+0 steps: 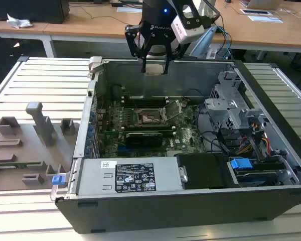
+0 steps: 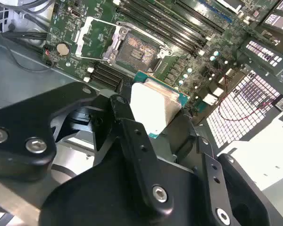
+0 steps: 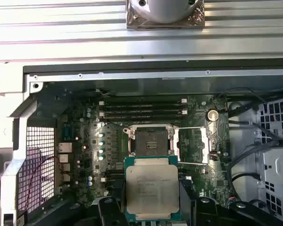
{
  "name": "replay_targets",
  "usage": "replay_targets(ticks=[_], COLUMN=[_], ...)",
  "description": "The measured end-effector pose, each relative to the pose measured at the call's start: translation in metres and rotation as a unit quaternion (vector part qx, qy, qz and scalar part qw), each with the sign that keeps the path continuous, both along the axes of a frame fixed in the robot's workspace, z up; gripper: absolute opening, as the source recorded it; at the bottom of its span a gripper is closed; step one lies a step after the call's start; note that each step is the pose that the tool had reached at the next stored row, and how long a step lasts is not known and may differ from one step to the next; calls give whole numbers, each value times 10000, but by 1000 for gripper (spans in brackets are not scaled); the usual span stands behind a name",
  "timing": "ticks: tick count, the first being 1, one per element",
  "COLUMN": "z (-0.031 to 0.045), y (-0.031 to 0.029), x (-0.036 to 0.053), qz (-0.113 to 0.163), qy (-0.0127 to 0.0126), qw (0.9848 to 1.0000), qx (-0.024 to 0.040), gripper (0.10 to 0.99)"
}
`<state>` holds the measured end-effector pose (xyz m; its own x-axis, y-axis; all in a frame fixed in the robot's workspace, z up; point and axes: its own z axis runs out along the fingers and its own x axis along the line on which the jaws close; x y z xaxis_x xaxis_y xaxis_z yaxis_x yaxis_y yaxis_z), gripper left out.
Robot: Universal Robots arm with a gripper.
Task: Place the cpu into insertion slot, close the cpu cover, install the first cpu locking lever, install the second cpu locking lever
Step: 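Place the cpu into insertion slot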
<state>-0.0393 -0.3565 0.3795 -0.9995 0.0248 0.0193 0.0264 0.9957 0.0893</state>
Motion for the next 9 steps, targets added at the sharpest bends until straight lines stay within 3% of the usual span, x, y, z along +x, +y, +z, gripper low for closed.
replay_targets(ticks=[9], z=[-60], y=[0], x=[0], qz=[0], qy=[0], qw=[10000], qx=[-33], gripper=[541])
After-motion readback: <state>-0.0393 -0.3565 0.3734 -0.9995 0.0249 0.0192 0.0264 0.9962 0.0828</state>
